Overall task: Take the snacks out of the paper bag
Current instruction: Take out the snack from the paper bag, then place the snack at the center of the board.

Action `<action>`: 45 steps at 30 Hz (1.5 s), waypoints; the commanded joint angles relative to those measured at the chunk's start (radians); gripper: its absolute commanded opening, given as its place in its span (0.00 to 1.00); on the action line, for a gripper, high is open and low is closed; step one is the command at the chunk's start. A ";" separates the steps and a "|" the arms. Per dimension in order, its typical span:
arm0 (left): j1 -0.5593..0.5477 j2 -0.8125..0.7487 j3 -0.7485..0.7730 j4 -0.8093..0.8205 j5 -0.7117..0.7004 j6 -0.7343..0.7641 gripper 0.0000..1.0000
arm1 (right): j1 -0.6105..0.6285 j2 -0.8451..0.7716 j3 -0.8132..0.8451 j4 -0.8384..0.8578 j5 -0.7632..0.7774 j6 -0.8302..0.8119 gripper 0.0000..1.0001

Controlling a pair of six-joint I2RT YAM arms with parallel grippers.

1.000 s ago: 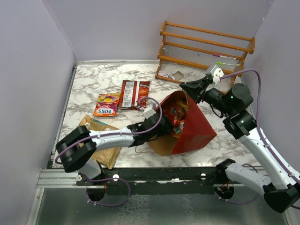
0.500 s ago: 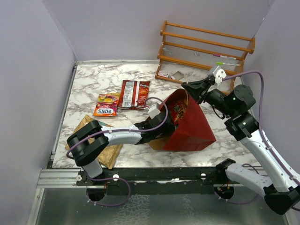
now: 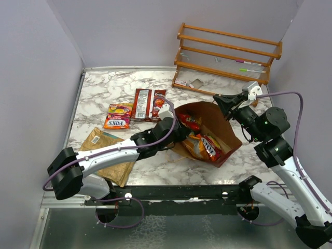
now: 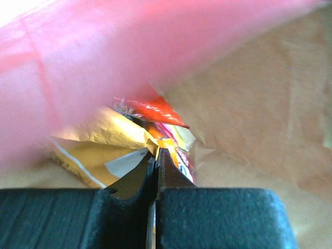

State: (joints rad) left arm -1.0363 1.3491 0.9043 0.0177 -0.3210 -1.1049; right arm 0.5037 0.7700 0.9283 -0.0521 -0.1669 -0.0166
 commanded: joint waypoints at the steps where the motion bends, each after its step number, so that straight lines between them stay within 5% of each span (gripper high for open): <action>1: -0.001 -0.055 0.087 0.054 0.078 0.161 0.00 | 0.000 -0.027 0.012 0.071 0.193 0.044 0.02; 15: 0.007 -0.079 0.365 -0.084 0.171 0.299 0.00 | 0.000 0.012 0.011 0.083 0.184 0.058 0.02; 25: 0.043 -0.201 0.610 -0.160 0.303 0.710 0.00 | 0.001 -0.026 0.003 0.044 0.296 0.075 0.02; 31: 0.044 -0.243 0.719 -0.319 0.007 0.914 0.00 | 0.001 -0.047 -0.006 0.036 0.299 0.077 0.02; 38: 0.063 -0.301 0.649 -0.378 -0.438 1.064 0.00 | 0.001 -0.056 -0.010 0.029 0.312 0.056 0.02; 45: 0.105 -0.449 0.403 -0.361 -0.534 1.000 0.00 | 0.001 -0.050 -0.019 0.042 0.310 0.047 0.02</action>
State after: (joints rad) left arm -0.9463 0.9737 1.3838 -0.3470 -0.7353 -0.0929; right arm 0.5037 0.7319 0.9173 -0.0547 0.1196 0.0475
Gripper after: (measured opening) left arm 0.012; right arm 0.028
